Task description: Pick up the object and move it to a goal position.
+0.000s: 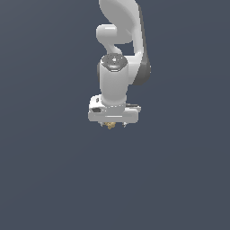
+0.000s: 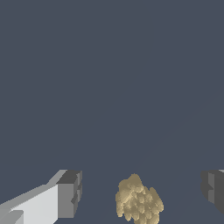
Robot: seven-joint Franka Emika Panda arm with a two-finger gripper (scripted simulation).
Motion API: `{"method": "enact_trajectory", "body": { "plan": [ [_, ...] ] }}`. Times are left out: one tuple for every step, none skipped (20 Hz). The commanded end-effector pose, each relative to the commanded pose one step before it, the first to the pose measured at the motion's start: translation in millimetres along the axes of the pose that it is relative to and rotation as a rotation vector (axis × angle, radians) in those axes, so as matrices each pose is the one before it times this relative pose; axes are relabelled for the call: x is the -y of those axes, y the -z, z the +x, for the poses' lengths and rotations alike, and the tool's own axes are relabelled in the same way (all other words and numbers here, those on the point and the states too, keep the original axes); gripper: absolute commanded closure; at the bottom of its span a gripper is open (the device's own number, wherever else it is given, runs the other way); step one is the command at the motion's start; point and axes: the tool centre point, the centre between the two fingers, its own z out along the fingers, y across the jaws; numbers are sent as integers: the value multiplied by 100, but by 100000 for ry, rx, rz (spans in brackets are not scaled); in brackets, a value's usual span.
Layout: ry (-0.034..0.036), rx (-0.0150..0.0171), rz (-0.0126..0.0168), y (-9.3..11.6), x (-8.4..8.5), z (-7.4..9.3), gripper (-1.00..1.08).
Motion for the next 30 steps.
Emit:
{"method": "enact_trajectory", "body": {
  "plan": [
    [0,0,0,0,-1,0,-92],
    [0,0,0,-3,-35,19,-92],
    [-8,-138,3,79,-109,34,-92],
    [-13,-182,5,101,-180,63,-92],
    [-16,-248,6,137,-250,87,-92],
    [-18,-308,5,170,-320,110,-92],
    [-17,-371,2,205,-380,127,-92],
    [-8,-324,-1,178,-338,111,-92],
    [0,-258,-3,142,-263,83,-92],
    [7,-183,-3,100,-187,58,-92],
    [11,-97,-2,51,-113,35,-92],
    [0,0,0,-4,-48,16,-92],
    [0,0,0,2,25,-14,-92],
    [-5,69,2,-36,83,-19,-92],
    [0,0,0,5,55,-8,-92],
    [0,0,0,-2,-22,-5,-92],
    [137,14,2,-19,-18,-13,-92],
    [276,8,4,-24,-15,-29,-92],
    [408,19,6,-40,-16,-46,-92],
    [543,31,8,-56,-14,-63,-92],
    [675,43,11,-72,-13,-80,-92],
    [806,53,13,-87,-13,-97,-92],
    [934,63,16,-101,-13,-113,-92],
    [1056,71,19,-114,-12,-128,-92],
    [1169,76,22,-125,-13,-142,-92],
    [1293,82,26,-137,-14,-157,-92],
    [1409,87,29,-148,-13,-171,-92],
    [1524,93,33,-159,-12,-187,-92],
    [1656,102,38,-173,-6,-203,-92],
    [1782,108,44,-185,-2,-220,-92]
  ]
}}
